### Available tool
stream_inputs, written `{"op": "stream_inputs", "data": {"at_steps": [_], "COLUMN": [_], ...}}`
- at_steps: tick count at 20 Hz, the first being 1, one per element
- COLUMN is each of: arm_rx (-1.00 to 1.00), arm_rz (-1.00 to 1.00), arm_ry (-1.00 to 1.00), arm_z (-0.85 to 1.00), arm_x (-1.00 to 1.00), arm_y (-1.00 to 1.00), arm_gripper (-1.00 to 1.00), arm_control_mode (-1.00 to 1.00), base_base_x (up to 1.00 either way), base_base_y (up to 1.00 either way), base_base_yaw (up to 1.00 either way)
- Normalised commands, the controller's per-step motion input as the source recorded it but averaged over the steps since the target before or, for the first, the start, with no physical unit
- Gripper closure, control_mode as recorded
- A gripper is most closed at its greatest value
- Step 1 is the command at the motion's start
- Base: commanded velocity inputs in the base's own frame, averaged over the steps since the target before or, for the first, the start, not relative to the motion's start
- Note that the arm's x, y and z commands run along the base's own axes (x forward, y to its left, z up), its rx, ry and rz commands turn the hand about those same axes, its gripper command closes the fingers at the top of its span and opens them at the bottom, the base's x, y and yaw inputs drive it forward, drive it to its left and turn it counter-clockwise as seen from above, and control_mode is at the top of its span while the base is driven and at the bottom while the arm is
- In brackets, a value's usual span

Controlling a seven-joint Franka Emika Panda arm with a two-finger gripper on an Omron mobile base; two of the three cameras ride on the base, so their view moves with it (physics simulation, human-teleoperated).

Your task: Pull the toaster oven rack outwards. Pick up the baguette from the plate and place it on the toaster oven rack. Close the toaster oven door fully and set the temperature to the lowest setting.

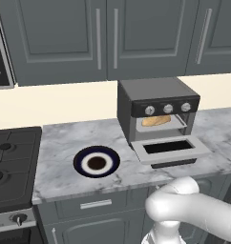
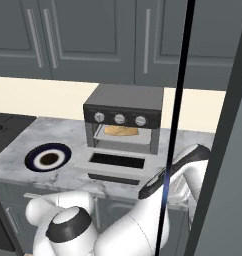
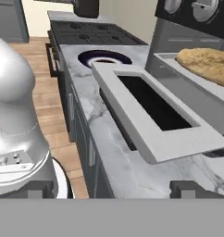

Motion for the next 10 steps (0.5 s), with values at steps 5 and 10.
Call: {"op": "stream_inputs", "data": {"at_steps": [5, 10], "arm_rx": [0.11, 0.08], "arm_rz": [0.00, 0.00], "arm_ry": [0.00, 0.00], "arm_z": [-0.50, -0.44], "arm_x": [0.25, 0.27], "arm_y": [0.00, 0.00], "arm_gripper": [-1.00, -1.00], "arm_control_mode": [-1.00, -1.00], "base_base_x": [0.00, 0.00], "base_base_y": [0.00, 0.00], "base_base_yaw": [0.00, 0.00]}}
